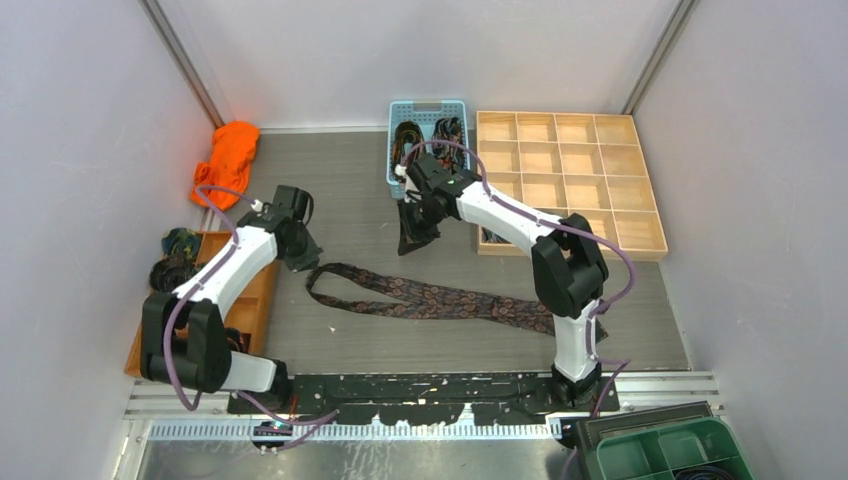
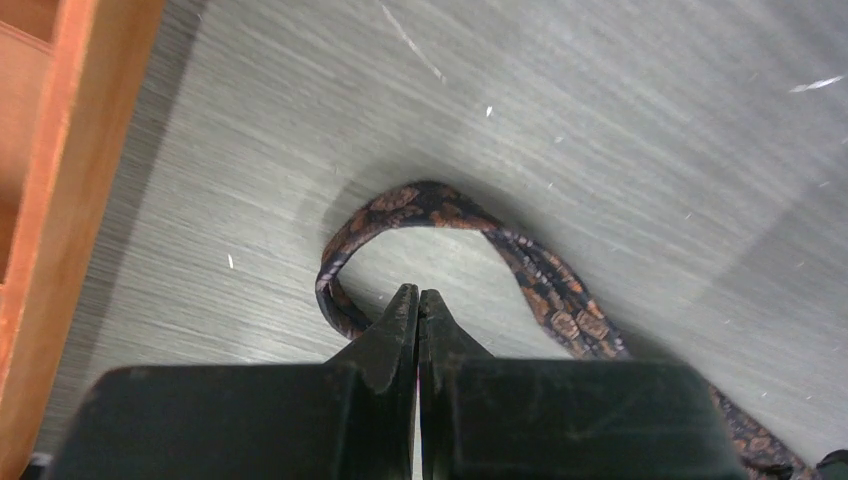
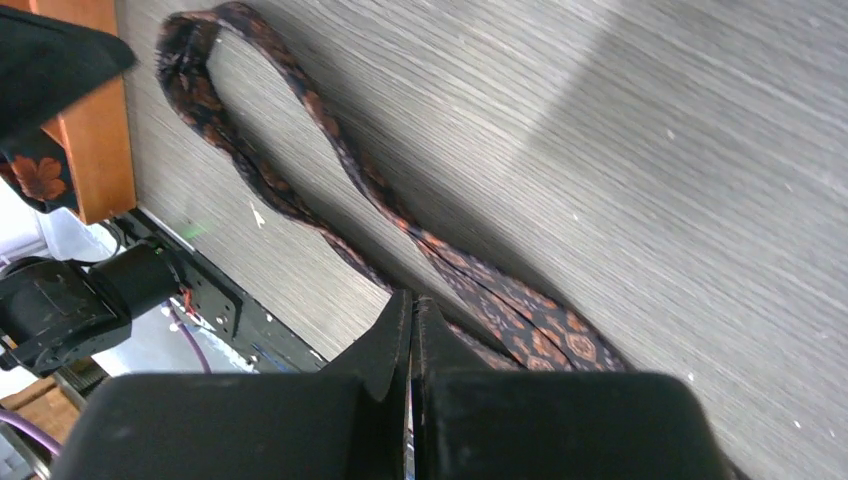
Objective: Roll the ties
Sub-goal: Flatten out the tie at the center of the board.
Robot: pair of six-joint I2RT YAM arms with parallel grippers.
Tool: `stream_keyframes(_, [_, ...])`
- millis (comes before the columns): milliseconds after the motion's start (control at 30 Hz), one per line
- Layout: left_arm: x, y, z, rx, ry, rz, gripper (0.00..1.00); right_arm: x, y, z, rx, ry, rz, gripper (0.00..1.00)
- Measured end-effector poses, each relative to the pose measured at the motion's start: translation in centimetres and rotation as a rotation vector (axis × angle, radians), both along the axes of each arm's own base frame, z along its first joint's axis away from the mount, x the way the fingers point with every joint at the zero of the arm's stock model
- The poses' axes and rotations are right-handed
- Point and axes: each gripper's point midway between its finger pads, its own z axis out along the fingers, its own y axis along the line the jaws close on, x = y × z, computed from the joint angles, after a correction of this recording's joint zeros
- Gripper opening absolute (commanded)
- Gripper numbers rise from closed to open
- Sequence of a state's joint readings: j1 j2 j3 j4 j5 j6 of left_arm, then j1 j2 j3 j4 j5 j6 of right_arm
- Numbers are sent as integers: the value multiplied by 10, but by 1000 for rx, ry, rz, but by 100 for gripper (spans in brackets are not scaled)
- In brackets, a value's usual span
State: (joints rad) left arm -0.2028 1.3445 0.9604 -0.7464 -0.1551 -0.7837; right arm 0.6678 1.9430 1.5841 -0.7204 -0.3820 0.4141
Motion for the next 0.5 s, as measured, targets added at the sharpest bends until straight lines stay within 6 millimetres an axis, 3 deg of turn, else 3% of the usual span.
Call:
stream_keyframes(67, [-5,-3,-10,-6,51,-18,0,4,11,2,11,-12,16,1])
stream_keyframes(133, [-11,-6,-7,-7,56,-39,0,11,23,0,19,-10,27,1])
stream_keyframes(233, [-25,-21,18,8,-15,-121,0,29,43,-17,38,12,44,1])
stream_keyframes(400, [-68,-59,64,-42,-166,-302,0,35,59,-59,40,104,79,1])
stream_keyframes(500, [-92,-68,49,-69,-154,-351,0,27,58,-78,32,174,94,1])
